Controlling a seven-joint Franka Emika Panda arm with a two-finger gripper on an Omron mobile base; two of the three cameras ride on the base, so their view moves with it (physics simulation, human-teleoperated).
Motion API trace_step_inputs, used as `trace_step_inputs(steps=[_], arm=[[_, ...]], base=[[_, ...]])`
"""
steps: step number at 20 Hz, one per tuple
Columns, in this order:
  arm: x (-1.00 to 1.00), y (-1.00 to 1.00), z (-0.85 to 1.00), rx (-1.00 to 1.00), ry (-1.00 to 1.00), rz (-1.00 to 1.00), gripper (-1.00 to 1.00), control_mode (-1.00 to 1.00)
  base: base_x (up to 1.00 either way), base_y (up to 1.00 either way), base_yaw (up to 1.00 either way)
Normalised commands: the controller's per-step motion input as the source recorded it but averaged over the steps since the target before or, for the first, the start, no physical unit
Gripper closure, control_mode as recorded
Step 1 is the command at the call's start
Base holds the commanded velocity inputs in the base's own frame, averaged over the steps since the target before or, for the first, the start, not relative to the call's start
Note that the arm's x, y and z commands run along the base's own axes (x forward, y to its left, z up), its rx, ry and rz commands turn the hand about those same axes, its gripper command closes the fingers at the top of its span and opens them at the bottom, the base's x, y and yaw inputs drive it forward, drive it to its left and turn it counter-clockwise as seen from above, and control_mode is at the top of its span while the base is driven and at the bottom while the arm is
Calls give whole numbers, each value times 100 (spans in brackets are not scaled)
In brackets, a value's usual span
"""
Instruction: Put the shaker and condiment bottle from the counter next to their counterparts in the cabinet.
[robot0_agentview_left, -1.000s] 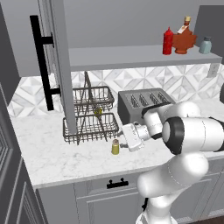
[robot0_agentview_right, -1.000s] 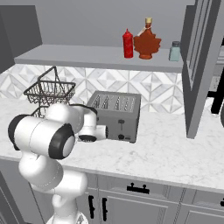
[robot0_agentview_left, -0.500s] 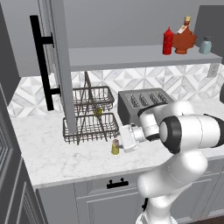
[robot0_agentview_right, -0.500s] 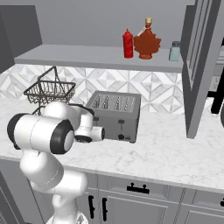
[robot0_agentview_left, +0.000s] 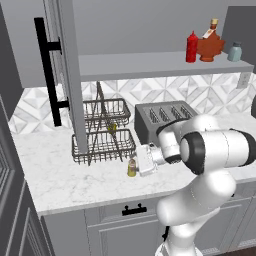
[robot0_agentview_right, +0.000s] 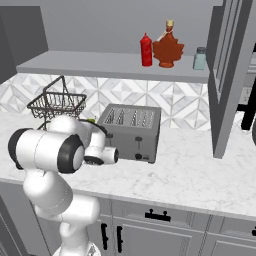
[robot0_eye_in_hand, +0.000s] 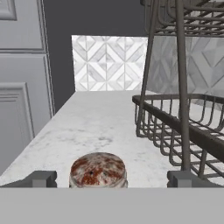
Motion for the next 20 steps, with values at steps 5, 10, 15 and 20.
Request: trace_step_inputs(steps=[5, 10, 15, 20], arm=[[3, 6, -22, 0, 2, 0, 100, -100], [1, 3, -4, 0, 1, 0, 100, -100], [0, -2, 11, 0, 3, 0, 100, -100], [-24, -23, 44, 0, 2, 0, 100, -100]], base=[[0, 0, 0], [0, 0, 0], [0, 0, 0], [0, 0, 0]])
